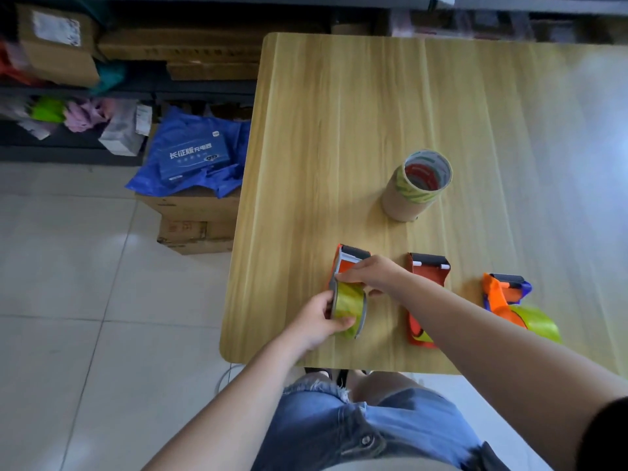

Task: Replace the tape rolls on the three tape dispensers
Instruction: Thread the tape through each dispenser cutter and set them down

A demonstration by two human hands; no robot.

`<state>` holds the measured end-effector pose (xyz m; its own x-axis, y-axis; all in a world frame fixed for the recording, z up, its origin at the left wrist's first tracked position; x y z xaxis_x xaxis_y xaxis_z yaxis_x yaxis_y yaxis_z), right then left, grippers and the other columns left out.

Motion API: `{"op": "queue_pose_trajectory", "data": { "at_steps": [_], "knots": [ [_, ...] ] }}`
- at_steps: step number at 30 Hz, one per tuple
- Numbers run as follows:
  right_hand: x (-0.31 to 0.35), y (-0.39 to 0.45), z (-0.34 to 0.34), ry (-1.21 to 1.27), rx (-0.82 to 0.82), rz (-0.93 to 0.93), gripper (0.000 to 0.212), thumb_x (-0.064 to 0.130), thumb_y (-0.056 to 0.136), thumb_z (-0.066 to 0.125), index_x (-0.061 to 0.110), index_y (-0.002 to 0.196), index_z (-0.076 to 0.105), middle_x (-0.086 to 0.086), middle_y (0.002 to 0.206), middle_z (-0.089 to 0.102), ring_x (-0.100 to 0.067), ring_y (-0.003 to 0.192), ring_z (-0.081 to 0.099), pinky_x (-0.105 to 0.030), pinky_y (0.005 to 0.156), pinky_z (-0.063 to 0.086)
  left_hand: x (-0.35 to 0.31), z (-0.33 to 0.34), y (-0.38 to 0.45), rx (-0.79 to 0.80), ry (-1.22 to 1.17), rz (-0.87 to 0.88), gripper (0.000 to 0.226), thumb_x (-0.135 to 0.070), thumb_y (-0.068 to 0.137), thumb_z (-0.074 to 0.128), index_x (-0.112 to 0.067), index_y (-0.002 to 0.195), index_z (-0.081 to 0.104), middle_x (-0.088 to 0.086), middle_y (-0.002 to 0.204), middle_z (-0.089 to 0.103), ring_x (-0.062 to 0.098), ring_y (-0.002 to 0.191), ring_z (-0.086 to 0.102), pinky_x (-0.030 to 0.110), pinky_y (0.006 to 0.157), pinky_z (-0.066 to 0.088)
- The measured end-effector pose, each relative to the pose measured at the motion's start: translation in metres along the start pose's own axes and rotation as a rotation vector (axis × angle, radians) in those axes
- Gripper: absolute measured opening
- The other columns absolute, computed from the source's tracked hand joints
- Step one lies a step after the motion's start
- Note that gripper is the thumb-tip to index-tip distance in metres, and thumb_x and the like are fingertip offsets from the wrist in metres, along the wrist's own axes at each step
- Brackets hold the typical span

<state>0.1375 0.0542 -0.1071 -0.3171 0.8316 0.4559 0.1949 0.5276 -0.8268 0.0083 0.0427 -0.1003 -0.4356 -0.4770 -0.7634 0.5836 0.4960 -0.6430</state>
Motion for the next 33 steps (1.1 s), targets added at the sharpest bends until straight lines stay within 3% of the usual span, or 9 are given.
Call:
{"op": "queue_pose_trajectory", "data": {
  "at_steps": [4,9,12,14,17,23,26,29,33],
  "knots": [
    [0.000,0.002,0.000,0.017,-0.027,-0.085,0.019,0.028,0.077,0.075,0.013,0.088,0.075,-0.002,0.082,0.061,-0.013,0.081,0.054,-0.025,0.067,0.045,0.008,0.006,0.000,0.017,0.008,-0.014,0.042,0.007,0.077,0.067,0.000,0.115,0.053,0.003,0.097,0.062,0.001,0.078,0.060,0.012,0.071,0.050],
    [-0.006,0.006,0.007,-0.113,-0.070,-0.078,0.030,0.025,0.079,0.070,0.001,0.098,0.073,-0.005,0.080,0.059,-0.014,0.075,0.053,-0.025,0.068,0.043,0.015,0.009,0.004,-0.068,-0.138,-0.074,0.013,-0.006,0.081,0.069,-0.016,0.081,0.061,-0.013,0.064,0.066,-0.004,0.059,0.061,0.010,0.058,0.049],
    [-0.003,0.004,0.013,-0.161,-0.087,-0.155,0.025,0.021,0.083,0.065,0.002,0.097,0.074,-0.006,0.078,0.061,-0.013,0.067,0.051,-0.022,0.062,0.041,0.018,0.010,0.005,-0.113,-0.145,-0.103,0.016,-0.024,0.074,0.075,-0.016,0.079,0.062,-0.002,0.069,0.067,0.010,0.060,0.065,0.029,0.072,0.054],
    [0.001,0.001,0.012,-0.198,-0.141,-0.228,0.018,0.020,0.085,0.063,0.008,0.090,0.076,-0.007,0.083,0.069,-0.012,0.067,0.054,-0.022,0.062,0.043,0.016,0.014,0.004,-0.094,-0.158,-0.109,0.017,-0.021,0.079,0.072,-0.011,0.086,0.060,0.006,0.073,0.068,0.019,0.057,0.065,0.035,0.068,0.055],
    [0.003,-0.005,0.005,-0.229,-0.217,-0.293,0.016,0.020,0.086,0.062,0.013,0.086,0.076,-0.004,0.088,0.073,-0.016,0.073,0.060,-0.025,0.066,0.046,0.013,0.015,0.004,-0.099,-0.185,-0.092,0.010,-0.012,0.086,0.064,-0.006,0.093,0.059,0.007,0.073,0.068,0.019,0.053,0.065,0.031,0.059,0.056],
    [0.014,-0.013,-0.005,-0.477,-0.296,-0.418,0.022,0.026,0.092,0.052,0.015,0.096,0.070,-0.006,0.096,0.071,-0.025,0.087,0.063,-0.033,0.074,0.050,0.000,0.018,0.000,-0.054,-0.184,-0.083,0.016,-0.008,0.086,0.063,-0.004,0.100,0.058,0.010,0.081,0.069,0.015,0.059,0.067,0.029,0.060,0.057],
    [0.019,-0.018,-0.012,-0.575,-0.369,-0.450,0.027,0.027,0.095,0.047,0.007,0.095,0.066,-0.011,0.092,0.069,-0.031,0.084,0.062,-0.035,0.069,0.046,-0.006,0.018,-0.004,-0.028,-0.197,-0.063,0.012,-0.001,0.086,0.061,-0.007,0.096,0.059,-0.001,0.074,0.071,0.005,0.058,0.067,0.016,0.055,0.053],
    [0.016,-0.024,-0.022,-0.411,-0.440,-0.407,0.025,0.021,0.094,0.048,0.004,0.094,0.066,-0.014,0.086,0.069,-0.032,0.080,0.062,-0.034,0.066,0.046,-0.015,0.013,-0.004,-0.068,-0.218,-0.061,0.016,0.002,0.084,0.062,-0.014,0.086,0.061,-0.008,0.065,0.071,-0.001,0.058,0.065,0.008,0.054,0.048],
    [0.002,-0.028,-0.028,-0.085,-0.437,-0.252,0.021,0.014,0.090,0.051,0.002,0.082,0.065,-0.014,0.077,0.064,-0.024,0.071,0.054,-0.029,0.059,0.040,-0.022,0.007,-0.001,-0.192,-0.249,-0.054,0.012,-0.009,0.078,0.070,-0.014,0.087,0.064,0.003,0.080,0.068,0.014,0.072,0.064,0.021,0.064,0.049]
  ]
}}
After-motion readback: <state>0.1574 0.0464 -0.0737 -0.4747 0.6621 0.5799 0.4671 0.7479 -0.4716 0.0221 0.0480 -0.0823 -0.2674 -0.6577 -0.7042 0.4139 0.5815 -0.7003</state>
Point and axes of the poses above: each hand's wrist, its own y-axis towards the middle knuckle, its own z-axis out of the palm, x = y × z, the point moved 8 cm from there along y, towards the middle knuckle
